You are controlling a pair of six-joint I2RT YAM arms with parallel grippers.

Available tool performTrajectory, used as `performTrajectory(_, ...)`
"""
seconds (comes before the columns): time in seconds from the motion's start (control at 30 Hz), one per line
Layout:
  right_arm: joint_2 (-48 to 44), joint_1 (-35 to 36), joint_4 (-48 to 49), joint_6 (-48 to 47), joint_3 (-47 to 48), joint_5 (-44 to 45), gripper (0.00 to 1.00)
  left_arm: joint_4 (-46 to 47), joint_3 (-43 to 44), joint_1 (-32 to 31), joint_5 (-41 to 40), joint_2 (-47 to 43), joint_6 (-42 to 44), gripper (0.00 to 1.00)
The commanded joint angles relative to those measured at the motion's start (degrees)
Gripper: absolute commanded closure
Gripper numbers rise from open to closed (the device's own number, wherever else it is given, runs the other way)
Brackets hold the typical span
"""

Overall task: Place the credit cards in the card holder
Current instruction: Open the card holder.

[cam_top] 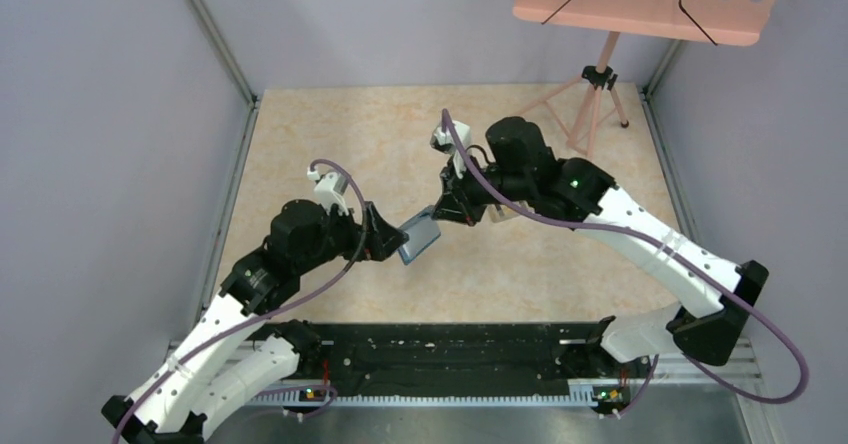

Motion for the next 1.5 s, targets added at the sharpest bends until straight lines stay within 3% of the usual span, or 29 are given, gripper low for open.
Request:
performTrajectory(0.0,-3.4,-1.6,-0.5,-6.6,2.4,-3.4,1.00,4.2,0.9,-0.2,0.2,-2.0,8.4,0.01)
performTrajectory(0.3,-1.8,-5.9,-9.6,-11.3,6.8,-18.2,1.00,10.7,1.5,-0.1,14.8,-0.7,20.6,0.02)
performTrajectory(0.5,-0.5,-6.4,-10.3,-6.9,7.6,-20.2,1.00,19.4,1.2,-0.1,25.6,5.5,16.3,0.10)
performTrajectory(0.83,1.5,-7.9,-7.6,3.5,8.6,-21.9,1.00,20.5,1.7,-0.2,24.9,12.2,8.9,0.24)
performTrajectory(1.13,3.1,-9.3,-8.7,9.6,9.0,-15.9,1.00,25.6,-3.0,-0.5,18.5,2.5,10.1,0.08)
performTrajectory(1.47,3.9,-9.8,-8.2,12.6,9.6,-18.2,1.00,27.1,-5.1,-0.5,20.4,1.4,10.5,0.10)
